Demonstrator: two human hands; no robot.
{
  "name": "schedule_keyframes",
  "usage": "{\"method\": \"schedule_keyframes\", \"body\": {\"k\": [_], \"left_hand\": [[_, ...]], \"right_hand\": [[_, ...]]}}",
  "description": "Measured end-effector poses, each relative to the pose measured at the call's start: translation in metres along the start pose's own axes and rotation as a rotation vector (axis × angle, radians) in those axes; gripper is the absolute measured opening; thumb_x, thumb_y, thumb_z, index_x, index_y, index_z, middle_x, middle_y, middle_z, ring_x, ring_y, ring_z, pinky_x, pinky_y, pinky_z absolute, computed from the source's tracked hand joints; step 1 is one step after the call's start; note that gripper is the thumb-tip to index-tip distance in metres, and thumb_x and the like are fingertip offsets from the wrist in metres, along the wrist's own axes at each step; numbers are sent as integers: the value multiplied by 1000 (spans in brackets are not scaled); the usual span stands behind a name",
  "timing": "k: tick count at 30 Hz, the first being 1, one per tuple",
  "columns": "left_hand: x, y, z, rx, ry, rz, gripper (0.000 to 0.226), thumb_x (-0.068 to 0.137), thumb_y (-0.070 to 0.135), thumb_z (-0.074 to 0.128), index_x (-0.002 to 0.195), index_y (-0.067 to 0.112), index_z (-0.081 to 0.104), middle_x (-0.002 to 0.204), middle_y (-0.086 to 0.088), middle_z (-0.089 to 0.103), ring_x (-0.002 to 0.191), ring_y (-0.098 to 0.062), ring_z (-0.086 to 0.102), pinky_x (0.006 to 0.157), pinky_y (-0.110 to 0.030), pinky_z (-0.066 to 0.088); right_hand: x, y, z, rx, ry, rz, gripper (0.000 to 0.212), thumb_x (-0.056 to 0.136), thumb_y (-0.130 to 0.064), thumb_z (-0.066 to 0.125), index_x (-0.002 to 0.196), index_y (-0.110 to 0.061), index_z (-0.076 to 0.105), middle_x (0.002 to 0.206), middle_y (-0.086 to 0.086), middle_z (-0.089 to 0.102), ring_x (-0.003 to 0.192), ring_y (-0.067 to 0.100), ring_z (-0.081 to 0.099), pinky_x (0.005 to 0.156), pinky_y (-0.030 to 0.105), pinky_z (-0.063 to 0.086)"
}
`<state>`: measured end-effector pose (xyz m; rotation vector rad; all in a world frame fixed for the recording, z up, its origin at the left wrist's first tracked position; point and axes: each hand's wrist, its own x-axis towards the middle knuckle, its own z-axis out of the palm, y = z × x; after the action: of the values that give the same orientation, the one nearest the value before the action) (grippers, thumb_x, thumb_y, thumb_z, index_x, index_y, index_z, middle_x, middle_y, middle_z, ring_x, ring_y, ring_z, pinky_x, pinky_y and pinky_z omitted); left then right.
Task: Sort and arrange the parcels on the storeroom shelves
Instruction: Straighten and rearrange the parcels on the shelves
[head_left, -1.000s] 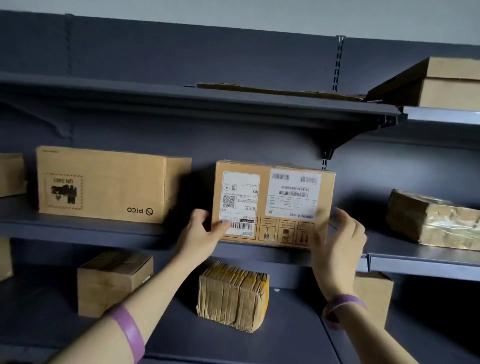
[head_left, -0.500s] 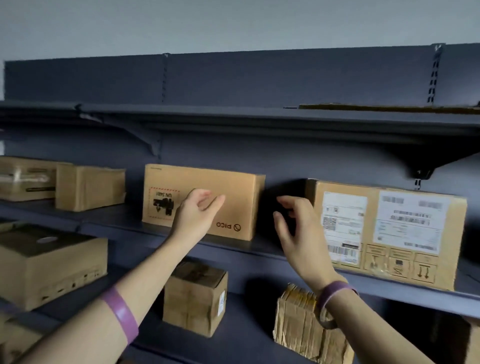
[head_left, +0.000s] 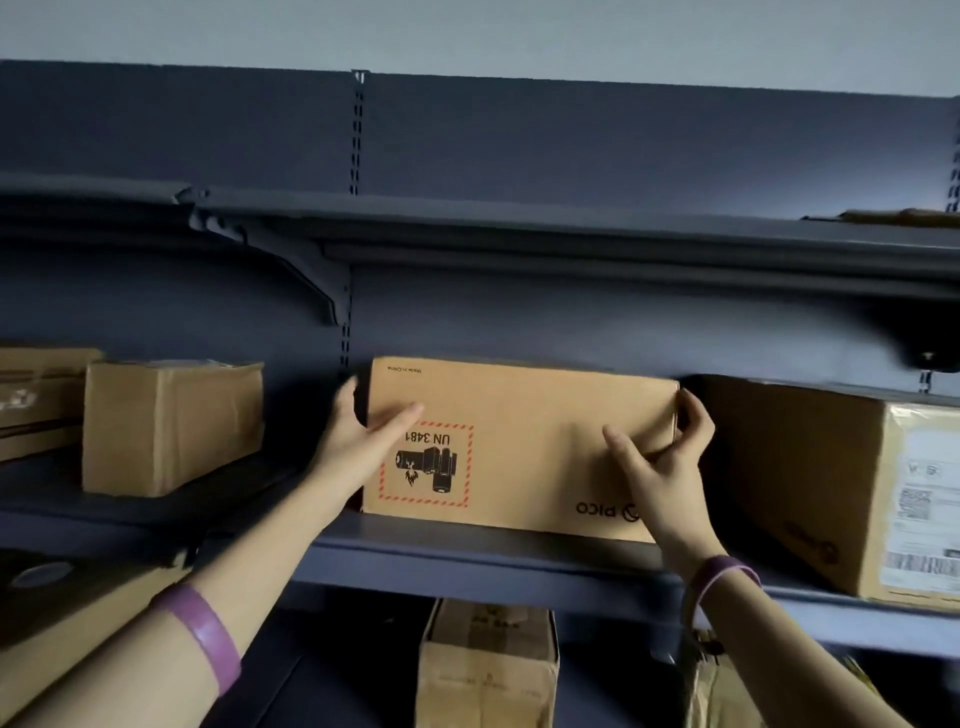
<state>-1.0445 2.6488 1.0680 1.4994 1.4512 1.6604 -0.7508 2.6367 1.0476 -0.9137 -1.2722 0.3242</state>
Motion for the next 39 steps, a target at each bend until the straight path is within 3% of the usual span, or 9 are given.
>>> {"method": "schedule_keyframes", "body": {"k": [4,7,12,16,21,24,31,36,39], "left_hand": [[14,-10,6,-76,-123,-88,118,56,81,59,153,29,15,154,-1,33,137,-27,37,110,-53,31],[14,-13,13,-126,-102,-110,114,64,77,57,154,24,11,158,-1,23,142,-26,28,111,-49,26],[2,-9,3,-178,-109,-114,108,68,73,59,153,26,12,158,0,22,142,-26,28,111,-49,26],[-25,1,-12,-204,-116,-95,109,67,75,60,153,27,14,157,1,27,141,-25,30,112,-51,26],[-87,24,-37,-224,-123,-85,114,53,82,63,148,31,28,148,0,43,133,-27,42,105,-57,37],[-136,41,-53,-254,-116,-71,115,43,83,66,142,31,37,136,3,54,124,-25,52,99,-54,44],[-229,80,-90,-285,-61,-64,100,54,78,69,139,32,42,122,7,63,108,-16,59,75,-35,50],[-260,125,-122,-245,-123,-79,111,44,102,39,129,32,53,122,6,63,114,-18,53,106,-51,31],[-273,132,-137,-208,-62,-126,79,67,82,53,125,27,53,115,-3,67,108,-24,58,103,-52,38]], "right_hand": [[17,-5,3,95,60,179,77,85,-51,62,149,-24,30,143,-3,46,130,14,45,114,42,35],[23,-9,4,82,63,222,42,93,-55,50,124,-28,56,125,-6,60,118,13,53,102,33,42],[7,-18,1,119,72,202,20,95,-51,50,105,-39,62,113,-14,64,102,3,57,95,32,46],[-16,-39,-11,130,65,197,45,95,-51,50,134,-28,54,127,-4,62,116,15,57,102,40,47],[-58,-76,-39,145,58,173,48,97,-47,48,139,-24,50,130,-4,60,114,11,56,98,33,47],[-89,-101,-59,161,71,146,45,96,-51,49,134,-27,54,125,-10,62,102,-1,55,86,24,45],[-151,-160,-106,231,101,149,36,91,-63,46,94,-32,64,98,-17,60,92,2,52,95,35,42],[-173,-197,-130,299,50,219,77,65,-87,45,116,-32,61,122,-9,60,116,12,52,111,43,36],[-186,-207,-137,294,1,241,73,68,-81,56,116,-25,59,117,0,62,109,16,57,99,42,45]]}}
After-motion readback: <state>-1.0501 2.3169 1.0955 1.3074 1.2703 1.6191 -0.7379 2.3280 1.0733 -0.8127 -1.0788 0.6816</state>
